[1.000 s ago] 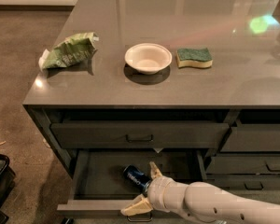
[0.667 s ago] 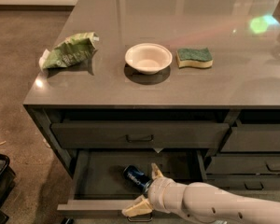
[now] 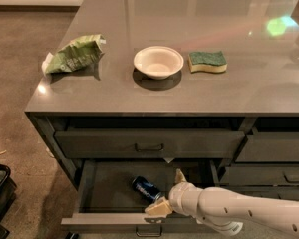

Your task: Pick pepsi can from middle drawer and place on counter

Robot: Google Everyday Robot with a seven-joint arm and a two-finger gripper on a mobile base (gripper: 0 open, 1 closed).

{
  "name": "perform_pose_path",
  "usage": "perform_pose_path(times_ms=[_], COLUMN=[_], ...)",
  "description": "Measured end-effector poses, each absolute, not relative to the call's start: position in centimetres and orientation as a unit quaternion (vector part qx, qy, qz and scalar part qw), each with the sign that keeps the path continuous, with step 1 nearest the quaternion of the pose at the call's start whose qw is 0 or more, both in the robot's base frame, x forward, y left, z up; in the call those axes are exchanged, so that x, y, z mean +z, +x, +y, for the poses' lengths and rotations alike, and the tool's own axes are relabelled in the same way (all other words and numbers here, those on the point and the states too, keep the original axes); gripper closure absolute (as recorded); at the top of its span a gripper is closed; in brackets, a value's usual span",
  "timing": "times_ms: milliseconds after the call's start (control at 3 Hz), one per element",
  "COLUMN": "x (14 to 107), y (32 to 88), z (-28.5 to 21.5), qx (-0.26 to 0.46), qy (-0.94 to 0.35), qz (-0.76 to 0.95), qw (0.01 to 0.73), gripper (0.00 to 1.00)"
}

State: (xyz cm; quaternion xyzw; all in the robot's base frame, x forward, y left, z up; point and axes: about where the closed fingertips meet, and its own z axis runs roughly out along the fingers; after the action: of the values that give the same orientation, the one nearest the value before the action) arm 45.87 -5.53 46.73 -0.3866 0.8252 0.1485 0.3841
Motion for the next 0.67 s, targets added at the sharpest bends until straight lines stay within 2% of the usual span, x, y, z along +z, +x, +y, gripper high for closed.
perform_pose_path(times_ms=[667], x=[46.61], y=[45.55], z=[-5.98], qx=[0.146], qy=[-0.378], qz=[0.831], qw=[0.381], gripper=[0.00])
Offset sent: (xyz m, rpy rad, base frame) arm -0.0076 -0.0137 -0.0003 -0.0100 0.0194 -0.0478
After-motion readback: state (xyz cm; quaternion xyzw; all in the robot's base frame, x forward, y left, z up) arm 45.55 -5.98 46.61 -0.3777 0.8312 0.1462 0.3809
